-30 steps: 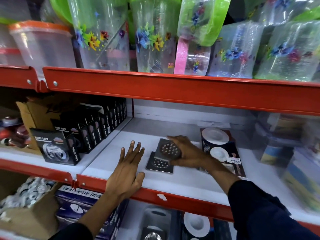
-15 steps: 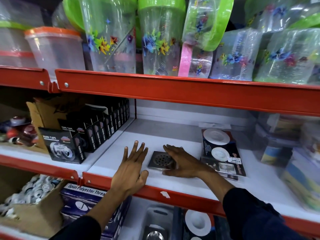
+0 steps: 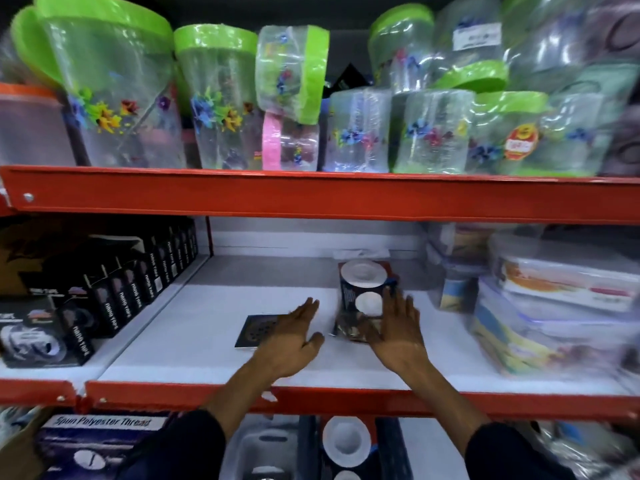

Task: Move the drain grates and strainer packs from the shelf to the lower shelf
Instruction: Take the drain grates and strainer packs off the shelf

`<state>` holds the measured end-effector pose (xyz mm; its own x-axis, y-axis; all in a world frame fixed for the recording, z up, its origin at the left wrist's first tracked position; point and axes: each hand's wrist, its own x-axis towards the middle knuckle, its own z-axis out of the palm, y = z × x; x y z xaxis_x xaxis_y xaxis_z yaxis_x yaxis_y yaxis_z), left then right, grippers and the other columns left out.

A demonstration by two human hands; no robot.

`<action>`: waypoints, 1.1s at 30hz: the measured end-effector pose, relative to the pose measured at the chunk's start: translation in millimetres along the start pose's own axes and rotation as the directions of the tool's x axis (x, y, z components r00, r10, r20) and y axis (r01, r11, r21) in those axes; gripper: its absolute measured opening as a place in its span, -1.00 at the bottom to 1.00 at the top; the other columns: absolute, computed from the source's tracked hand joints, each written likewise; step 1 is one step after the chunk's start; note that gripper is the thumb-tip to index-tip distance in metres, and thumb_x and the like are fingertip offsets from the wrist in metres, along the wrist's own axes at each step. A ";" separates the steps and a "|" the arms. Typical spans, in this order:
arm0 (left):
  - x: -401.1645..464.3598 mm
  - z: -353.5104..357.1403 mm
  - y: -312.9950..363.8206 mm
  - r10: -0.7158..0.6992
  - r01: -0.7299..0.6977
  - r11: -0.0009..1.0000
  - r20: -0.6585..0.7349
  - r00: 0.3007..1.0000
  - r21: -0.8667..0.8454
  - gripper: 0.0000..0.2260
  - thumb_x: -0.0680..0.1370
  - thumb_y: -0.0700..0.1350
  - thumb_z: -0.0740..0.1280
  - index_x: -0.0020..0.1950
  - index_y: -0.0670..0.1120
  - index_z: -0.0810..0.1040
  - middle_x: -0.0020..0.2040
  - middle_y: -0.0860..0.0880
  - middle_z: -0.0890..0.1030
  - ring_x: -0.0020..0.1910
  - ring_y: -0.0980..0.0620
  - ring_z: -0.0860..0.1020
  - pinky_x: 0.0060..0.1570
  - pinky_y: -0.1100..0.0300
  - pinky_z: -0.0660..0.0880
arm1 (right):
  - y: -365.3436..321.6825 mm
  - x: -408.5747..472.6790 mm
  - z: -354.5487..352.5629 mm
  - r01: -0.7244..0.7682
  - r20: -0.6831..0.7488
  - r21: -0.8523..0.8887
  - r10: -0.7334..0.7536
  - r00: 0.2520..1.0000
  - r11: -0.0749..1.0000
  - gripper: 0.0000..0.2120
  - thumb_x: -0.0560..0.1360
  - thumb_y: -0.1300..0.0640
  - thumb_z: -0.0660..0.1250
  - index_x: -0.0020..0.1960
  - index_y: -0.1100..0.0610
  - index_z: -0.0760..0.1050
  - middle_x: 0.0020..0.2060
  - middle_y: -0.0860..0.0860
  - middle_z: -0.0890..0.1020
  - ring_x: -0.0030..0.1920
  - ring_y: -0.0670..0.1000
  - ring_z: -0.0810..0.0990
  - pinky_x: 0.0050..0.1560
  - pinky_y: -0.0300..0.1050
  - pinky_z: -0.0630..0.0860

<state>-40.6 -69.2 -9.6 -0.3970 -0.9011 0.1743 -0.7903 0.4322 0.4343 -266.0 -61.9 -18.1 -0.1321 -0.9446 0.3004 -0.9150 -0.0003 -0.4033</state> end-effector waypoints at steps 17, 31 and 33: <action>32.9 42.8 47.9 -0.101 0.084 0.957 -0.048 0.994 -0.279 -0.58 0.35 -0.09 0.59 0.18 -0.07 0.65 0.13 -0.05 0.72 0.04 0.02 0.66 -0.03 0.34 0.48 | 36.2 -43.5 -38.4 -0.141 0.191 0.336 0.079 0.978 0.931 -0.67 0.55 0.13 0.32 0.29 0.17 0.48 0.04 0.13 0.58 0.22 0.21 0.51 0.02 -0.21 0.31; -33.0 20.7 43.9 0.021 -0.032 0.999 -0.232 0.973 -0.043 -0.33 0.53 0.28 0.27 0.57 0.06 0.21 0.57 0.00 0.32 0.50 -0.03 0.36 0.46 -0.02 0.37 | 20.9 -84.0 -43.2 -0.009 0.092 -0.107 0.019 0.996 0.994 -0.25 0.63 -0.19 0.09 0.63 0.13 -0.15 0.60 0.27 -0.24 0.60 0.34 -0.24 0.58 0.26 -0.14; -45.5 6.8 25.1 0.046 -0.030 0.998 -0.331 0.942 0.054 -0.36 0.56 0.31 0.16 0.58 0.07 0.17 0.62 0.04 0.20 0.58 -0.02 0.23 0.52 -0.12 0.28 | 9.9 -81.1 -38.7 0.103 0.009 -0.127 -0.103 0.995 0.987 -0.28 0.63 -0.20 0.06 0.63 0.08 -0.16 0.60 0.23 -0.25 0.60 0.30 -0.29 0.58 0.26 -0.20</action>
<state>-45.6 -17.1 -12.7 -0.2562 -0.8408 0.4769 -0.8021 0.4603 0.3806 -279.0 27.3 -12.9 -0.0341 -0.9425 0.3325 -0.9646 -0.0560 -0.2576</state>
